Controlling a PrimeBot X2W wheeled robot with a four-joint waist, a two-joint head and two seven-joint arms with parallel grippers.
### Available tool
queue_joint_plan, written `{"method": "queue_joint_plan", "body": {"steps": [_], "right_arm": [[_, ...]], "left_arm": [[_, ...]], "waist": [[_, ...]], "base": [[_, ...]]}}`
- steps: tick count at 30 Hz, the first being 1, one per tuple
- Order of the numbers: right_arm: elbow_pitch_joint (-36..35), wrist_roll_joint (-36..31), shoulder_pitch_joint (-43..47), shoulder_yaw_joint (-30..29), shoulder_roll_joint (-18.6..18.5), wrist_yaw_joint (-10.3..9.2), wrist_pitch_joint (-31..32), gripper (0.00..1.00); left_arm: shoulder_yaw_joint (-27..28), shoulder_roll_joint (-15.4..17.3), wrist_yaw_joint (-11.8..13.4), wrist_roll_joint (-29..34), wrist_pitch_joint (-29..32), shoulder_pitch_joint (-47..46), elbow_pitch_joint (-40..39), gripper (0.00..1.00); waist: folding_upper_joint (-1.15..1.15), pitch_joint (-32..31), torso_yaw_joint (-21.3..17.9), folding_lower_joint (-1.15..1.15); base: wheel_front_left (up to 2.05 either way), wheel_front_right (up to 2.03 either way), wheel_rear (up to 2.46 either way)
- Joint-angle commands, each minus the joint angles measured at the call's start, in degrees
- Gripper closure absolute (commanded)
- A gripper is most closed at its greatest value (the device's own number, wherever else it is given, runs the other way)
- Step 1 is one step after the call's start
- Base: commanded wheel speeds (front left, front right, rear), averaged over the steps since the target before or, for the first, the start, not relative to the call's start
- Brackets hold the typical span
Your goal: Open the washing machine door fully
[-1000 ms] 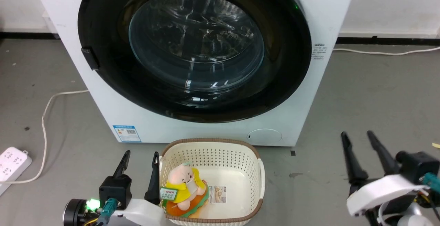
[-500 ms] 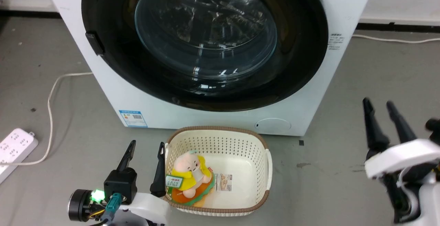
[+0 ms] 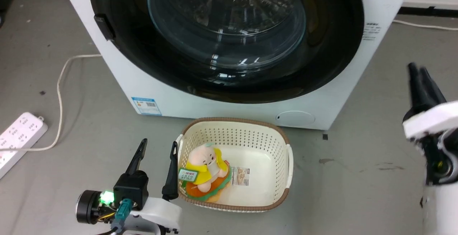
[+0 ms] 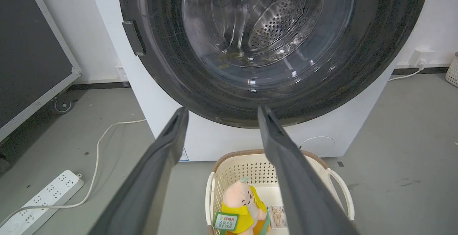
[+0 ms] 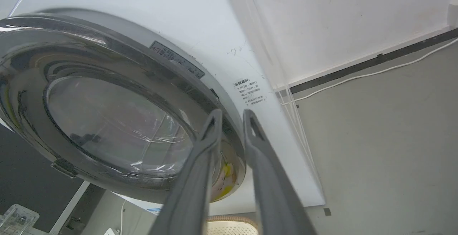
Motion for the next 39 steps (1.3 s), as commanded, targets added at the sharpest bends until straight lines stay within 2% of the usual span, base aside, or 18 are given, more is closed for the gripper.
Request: {"method": "queue_joint_plan", "body": {"steps": [1, 12, 23, 39], "right_arm": [[1.33, 1.84, -2.95, -1.27, -0.08, -0.01, 0.91, 1.00], [11.79, 5.79, -15.68, -8.25, -0.71, -0.01, 8.28, 1.00], [21.81, 7.03, -26.93, -13.82, -3.69, -0.02, 16.20, 1.00], [34.07, 8.28, -38.46, -21.42, -6.35, -0.02, 28.72, 1.00]], "left_arm": [[-0.42, 0.29, 0.49, -0.26, -0.59, -1.37, -0.10, 0.00], [-1.76, 0.23, 1.26, -0.74, -1.90, -2.98, -0.15, 0.00], [-3.40, 0.10, 2.00, -1.31, -3.22, -4.42, 0.02, 0.00], [-5.69, -0.02, 2.94, -1.87, -5.14, -6.10, 0.45, 0.00]], "waist": [[0.00, 0.65, 0.56, 0.00], [0.00, 4.05, 3.17, 0.00], [0.00, 6.98, 6.02, 0.00], [0.00, 10.13, 9.20, 0.00]], "base": [[0.00, 0.00, 0.00], [0.00, 0.00, 0.00], [0.00, 0.00, 0.00], [0.00, 0.00, 0.00]]}}
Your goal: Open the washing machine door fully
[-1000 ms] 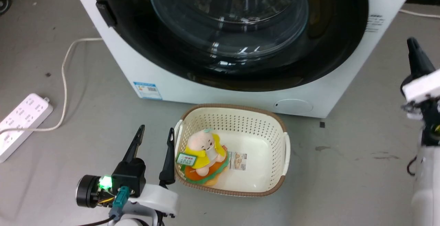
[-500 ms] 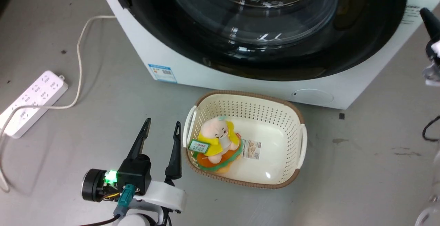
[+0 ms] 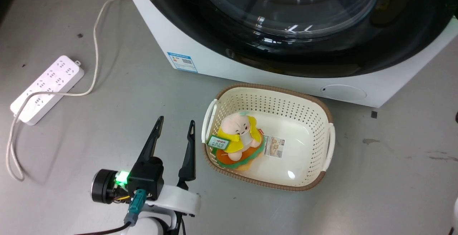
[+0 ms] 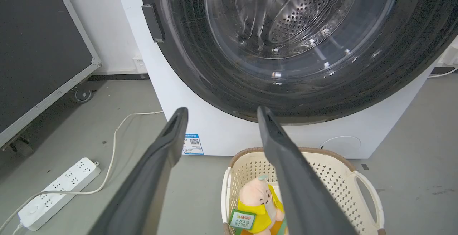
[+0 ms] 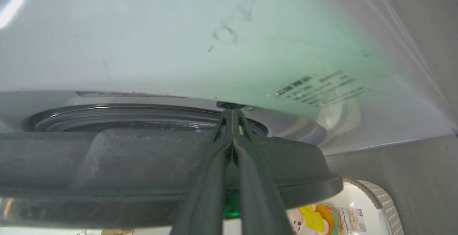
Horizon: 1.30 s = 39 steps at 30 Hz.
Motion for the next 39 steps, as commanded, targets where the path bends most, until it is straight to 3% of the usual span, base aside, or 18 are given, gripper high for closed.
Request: {"method": "queue_joint_plan", "body": {"steps": [1, 11, 23, 29, 39], "right_arm": [[2.31, 0.77, -2.10, -1.19, -0.16, 0.10, 1.85, 1.00], [5.92, 0.80, -1.27, -3.95, -1.09, 0.09, 9.00, 1.00], [3.83, 6.54, 6.26, -10.03, 3.38, 0.09, 19.69, 1.00], [-0.03, 6.71, 13.55, -9.06, 5.96, 0.09, 23.50, 1.00], [-3.16, 10.51, 22.39, -6.60, 7.21, 0.09, 27.25, 1.00]], "left_arm": [[-0.45, 0.06, 0.52, -0.30, -0.72, -1.15, 0.24, 0.00], [-1.20, 0.05, 0.98, -0.31, -1.79, -1.06, 0.99, 0.00], [-2.29, 0.78, 0.92, 0.18, -3.33, 0.56, 3.14, 0.00], [-2.14, 1.37, 0.76, 0.25, -3.33, 2.58, 4.05, 0.00], [-2.54, 1.54, 0.46, 0.26, -3.33, 4.88, 4.90, 0.00]], "waist": [[0.00, 0.08, 0.43, 0.00], [0.00, -1.52, 1.06, 0.00], [0.00, -8.61, 1.13, 0.00], [0.00, -13.29, 0.46, 0.00], [0.00, -18.07, -0.05, 0.00]], "base": [[0.00, 0.00, 0.00], [0.00, 0.00, 0.00], [0.00, 0.00, 0.00], [0.00, 0.00, 0.00], [0.00, 0.00, 0.00]]}}
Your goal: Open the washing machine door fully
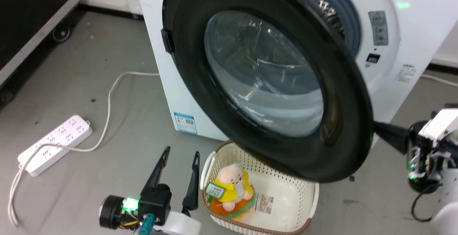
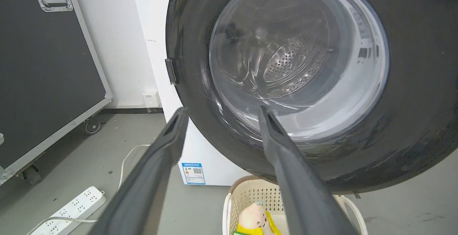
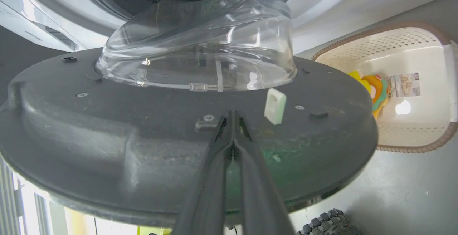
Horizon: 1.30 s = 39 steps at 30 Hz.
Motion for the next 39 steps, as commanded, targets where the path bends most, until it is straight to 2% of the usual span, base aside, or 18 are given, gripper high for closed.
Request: {"method": "queue_joint_plan", "body": {"steps": [1, 7, 16, 28, 34, 39], "right_arm": [[0.63, 1.86, 1.57, 1.05, 0.60, 0.11, 0.44, 1.00], [2.20, 9.50, 5.05, 7.59, 0.62, 0.11, 0.46, 1.00], [2.12, 22.73, 11.92, 21.95, 0.62, 0.11, 0.57, 1.00], [-5.18, 42.53, 21.12, 45.20, 0.63, 0.11, -5.37, 1.00], [-8.37, 47.46, 23.20, 53.51, 0.63, 0.11, -10.19, 1.00], [-8.93, 47.39, 23.36, 55.12, 0.57, 0.11, -13.27, 1.00]], "left_arm": [[-0.39, 0.13, -0.19, 0.19, -0.32, 1.01, 0.31, 0.00], [-0.92, 0.43, -0.70, 0.22, -0.32, 2.32, 0.93, 0.00], [-2.01, 0.81, -1.39, 0.41, -0.32, 4.14, 1.77, 0.00], [-3.39, 1.24, -1.95, 0.43, -0.32, 6.48, 2.62, 0.00], [-3.49, 1.53, -1.91, 0.37, -0.32, 6.99, 2.69, 0.00], [-3.17, 1.79, -1.77, 0.12, -0.32, 7.21, 2.65, 0.00]], "waist": [[0.00, -1.04, -0.09, 0.02], [0.00, -2.77, 0.54, 0.02], [0.00, -4.37, 2.42, 0.02], [0.00, -5.66, 6.71, 0.02], [0.00, -5.68, 8.10, 0.02], [0.00, -5.80, 8.14, 0.02]], "base": [[0.00, 0.00, 0.00], [0.00, 0.00, 0.00], [0.00, 0.00, 0.00], [0.00, 0.00, 0.00], [0.00, 0.00, 0.00], [0.00, 0.00, 0.00]]}}
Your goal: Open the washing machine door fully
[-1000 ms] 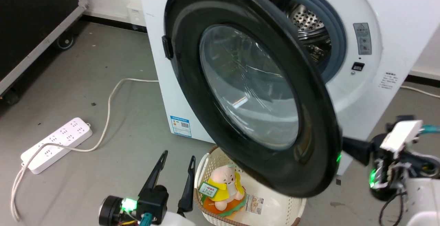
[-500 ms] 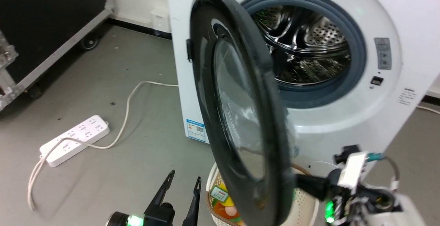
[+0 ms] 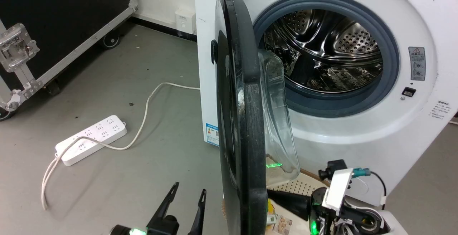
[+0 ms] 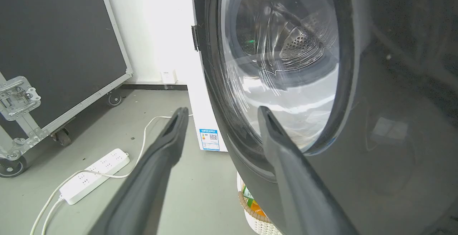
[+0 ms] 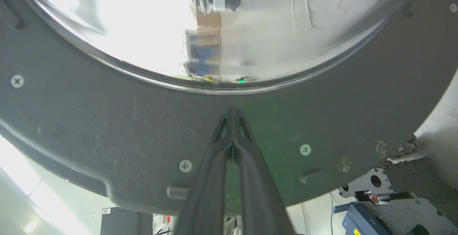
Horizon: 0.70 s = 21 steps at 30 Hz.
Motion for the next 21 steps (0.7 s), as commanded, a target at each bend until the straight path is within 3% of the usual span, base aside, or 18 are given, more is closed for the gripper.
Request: {"method": "queue_joint_plan", "body": {"steps": [1, 2, 3, 4, 9, 14, 17, 21], "right_arm": [[-0.52, -0.14, 0.75, -0.10, -0.12, 0.10, -0.66, 1.00], [-1.04, -0.88, 0.71, -0.39, -0.55, 0.10, -2.05, 0.91], [-1.80, -1.78, 0.71, -0.80, -1.03, 0.10, -3.75, 0.07], [-2.88, -2.83, 0.78, -1.23, -1.58, 0.10, -5.59, 0.00], [-13.19, -11.32, 2.48, -3.17, -5.77, 0.10, -17.16, 0.00], [-24.76, -27.73, 6.51, -1.67, -12.46, 0.10, -33.96, 0.00], [-28.15, -38.57, 9.89, -0.36, -16.17, 0.10, -44.37, 0.00], [-28.37, -52.25, 14.51, -2.94, -16.67, 0.10, -56.40, 0.00]], "left_arm": [[0.17, 0.09, -0.01, -0.06, -0.30, 0.72, 0.08, 0.00], [0.39, 0.11, 0.05, -0.25, -0.30, 0.82, 0.02, 0.00], [0.62, 0.12, 0.10, -0.43, -0.30, 0.87, 0.00, 0.00], [0.84, 0.14, 0.11, -0.62, -0.30, 0.89, -0.05, 0.00], [1.98, 0.20, -0.30, -1.72, -0.30, 0.79, -0.36, 0.00], [3.70, 0.50, -0.73, -2.60, -0.30, 0.40, -0.89, 0.00], [4.38, 0.84, -1.25, -2.81, -0.30, 0.52, -0.99, 0.00], [5.22, 1.14, -2.17, -3.37, -0.30, 1.31, -1.37, 0.00]], "waist": [[0.00, -0.10, -0.29, 0.00], [0.00, -0.17, -0.60, 0.00], [0.00, -0.23, -0.95, 0.00], [0.00, -0.27, -1.38, 0.00], [0.00, -0.06, -4.15, 0.00], [0.00, 0.04, -7.07, 0.00], [0.00, -0.13, -8.64, 0.00], [0.00, -0.29, -10.69, 0.00]], "base": [[0.00, 0.00, 0.00], [0.00, 0.00, 0.00], [0.00, 0.00, 0.00], [0.00, 0.00, 0.00], [0.00, 0.00, 0.00], [0.00, 0.00, 0.00], [0.00, 0.00, 0.00], [0.00, 0.00, 0.00]]}}
